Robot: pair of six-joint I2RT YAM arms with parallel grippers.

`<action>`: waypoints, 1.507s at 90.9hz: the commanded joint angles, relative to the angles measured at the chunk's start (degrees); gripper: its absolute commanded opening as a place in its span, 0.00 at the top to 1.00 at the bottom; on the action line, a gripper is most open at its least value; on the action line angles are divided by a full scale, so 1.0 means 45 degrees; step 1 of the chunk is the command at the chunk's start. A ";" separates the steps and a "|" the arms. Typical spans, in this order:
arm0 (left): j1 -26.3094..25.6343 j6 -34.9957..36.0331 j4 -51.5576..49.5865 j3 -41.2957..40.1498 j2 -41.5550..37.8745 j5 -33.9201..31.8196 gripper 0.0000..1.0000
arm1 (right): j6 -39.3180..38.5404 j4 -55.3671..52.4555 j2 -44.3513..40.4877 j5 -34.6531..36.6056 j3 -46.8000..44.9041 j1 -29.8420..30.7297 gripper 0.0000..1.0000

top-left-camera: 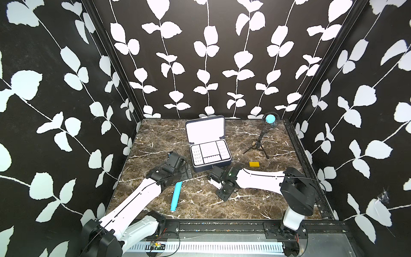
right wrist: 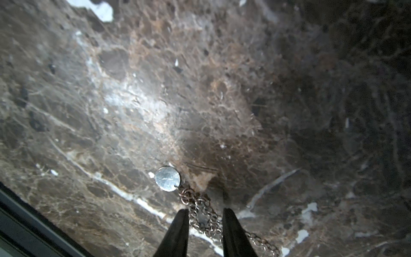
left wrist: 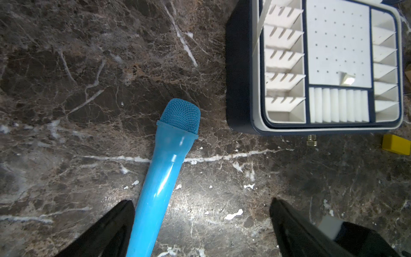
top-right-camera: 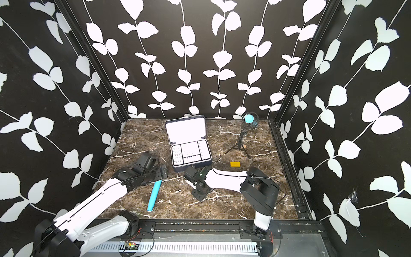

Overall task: Put jewelry chain into jewelry box
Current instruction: Pick up the necklace from the center of the board.

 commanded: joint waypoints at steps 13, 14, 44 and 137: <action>-0.0055 -0.0183 -0.0224 -0.0260 -0.0286 -0.0248 0.02 | 0.0090 0.0169 0.0435 -0.0238 0.0033 0.0103 0.75; -0.0051 -0.0186 -0.0219 -0.0265 -0.0286 -0.0261 0.02 | 0.0100 0.0167 0.0437 -0.0245 0.0033 0.0108 0.76; -0.0046 -0.0192 -0.0296 -0.0251 -0.0353 -0.0344 0.02 | 0.0090 0.0067 0.0458 -0.0219 -0.0103 0.0172 1.00; -0.1193 0.1492 0.4922 -0.0429 -0.2880 0.4084 0.11 | 0.0271 -0.1716 -0.7401 -0.0115 0.0027 -0.0570 1.00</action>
